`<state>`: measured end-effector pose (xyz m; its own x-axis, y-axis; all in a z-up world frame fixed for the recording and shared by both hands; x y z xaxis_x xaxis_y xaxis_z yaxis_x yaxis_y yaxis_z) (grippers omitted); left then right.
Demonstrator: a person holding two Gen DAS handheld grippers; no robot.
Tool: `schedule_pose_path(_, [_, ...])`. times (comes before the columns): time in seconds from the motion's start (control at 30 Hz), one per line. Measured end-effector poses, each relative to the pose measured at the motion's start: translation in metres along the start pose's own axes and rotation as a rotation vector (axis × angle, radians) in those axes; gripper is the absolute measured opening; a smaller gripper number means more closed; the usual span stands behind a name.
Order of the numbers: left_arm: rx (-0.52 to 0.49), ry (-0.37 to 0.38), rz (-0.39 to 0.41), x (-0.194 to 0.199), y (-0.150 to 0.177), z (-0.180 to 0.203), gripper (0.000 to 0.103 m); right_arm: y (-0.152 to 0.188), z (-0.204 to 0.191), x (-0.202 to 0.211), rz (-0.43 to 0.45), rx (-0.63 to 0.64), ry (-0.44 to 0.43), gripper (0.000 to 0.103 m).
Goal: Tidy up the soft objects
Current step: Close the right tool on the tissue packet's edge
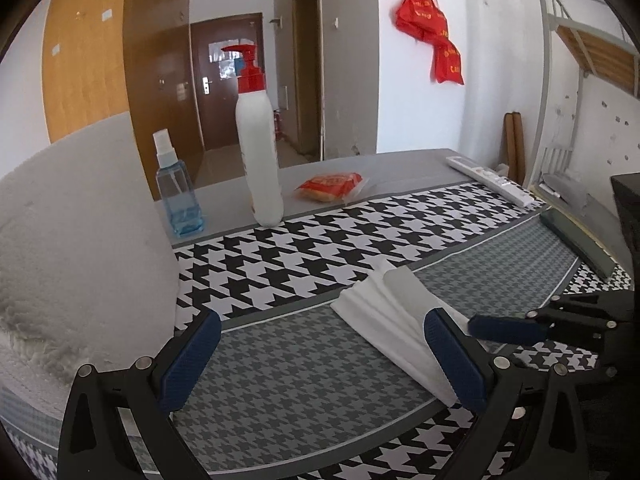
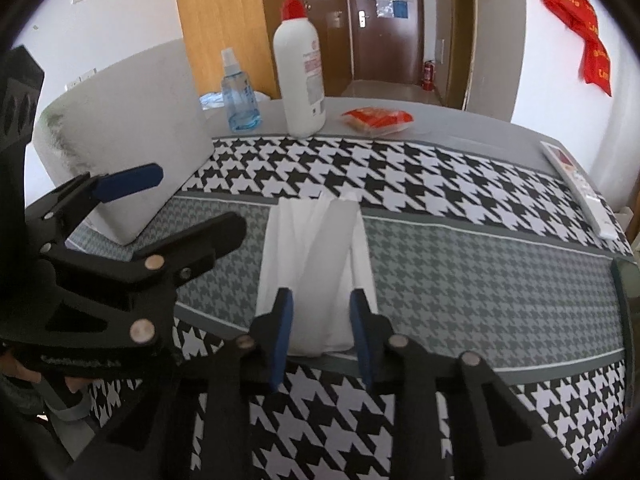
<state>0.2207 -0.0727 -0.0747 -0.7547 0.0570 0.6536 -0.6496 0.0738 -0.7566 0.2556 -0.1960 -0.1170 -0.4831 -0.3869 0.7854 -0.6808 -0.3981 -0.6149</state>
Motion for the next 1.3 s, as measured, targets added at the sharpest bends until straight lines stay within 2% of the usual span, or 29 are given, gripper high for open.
schedule_pose_path(0.23, [-0.004, 0.017, 0.010, 0.001, 0.000, 0.002, 0.102, 0.000, 0.001, -0.007, -0.028, -0.003, -0.014, 0.033])
schedule_pose_path(0.27, [-0.003, 0.018, 0.008, 0.001, 0.000, 0.002, 0.102, 0.000, 0.002, -0.007, -0.027, -0.004, -0.017, 0.029])
schedule_pose_path(0.3, [0.001, 0.018, 0.006, 0.001, 0.000, 0.002, 0.102, 0.001, 0.002, -0.007, -0.026, -0.009, -0.027, 0.020])
schedule_pose_path(0.4, [0.015, 0.023, 0.004, 0.001, 0.001, 0.000, 0.102, 0.000, 0.004, -0.007, -0.019, -0.023, -0.046, 0.016])
schedule_pose_path(0.6, [0.020, 0.023, 0.012, 0.003, 0.001, -0.002, 0.102, 0.000, 0.008, 0.005, 0.002, -0.046, -0.079, 0.016])
schedule_pose_path(0.73, [0.034, 0.049, 0.012, 0.003, 0.001, -0.003, 0.102, 0.003, 0.009, 0.015, 0.017, -0.056, -0.122, 0.016])
schedule_pose_path(1.07, [0.010, 0.057, 0.009, 0.003, 0.002, 0.002, 0.102, 0.010, 0.029, 0.033, 0.043, -0.141, -0.152, 0.016])
schedule_pose_path(1.2, [0.014, 0.054, 0.010, 0.004, 0.002, 0.001, 0.102, 0.014, 0.028, 0.028, 0.001, -0.104, -0.086, 0.017])
schedule_pose_path(1.3, [0.018, 0.051, 0.010, 0.004, 0.002, 0.000, 0.102, 0.014, 0.025, 0.023, -0.014, -0.076, -0.009, 0.028])
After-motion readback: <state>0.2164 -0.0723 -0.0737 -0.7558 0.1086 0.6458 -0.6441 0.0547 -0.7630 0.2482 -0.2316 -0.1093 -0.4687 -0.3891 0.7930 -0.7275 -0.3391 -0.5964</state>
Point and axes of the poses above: each gripper's, at about its wrist camera, not at the fingertips, and x roughly against the way its jaws point, z to its right, y to its underside, the point moved 2 cm from there along -x, roughly the way its jaws point, and after that the axes turned 4 degrees about -z, right-handed, at the moved point
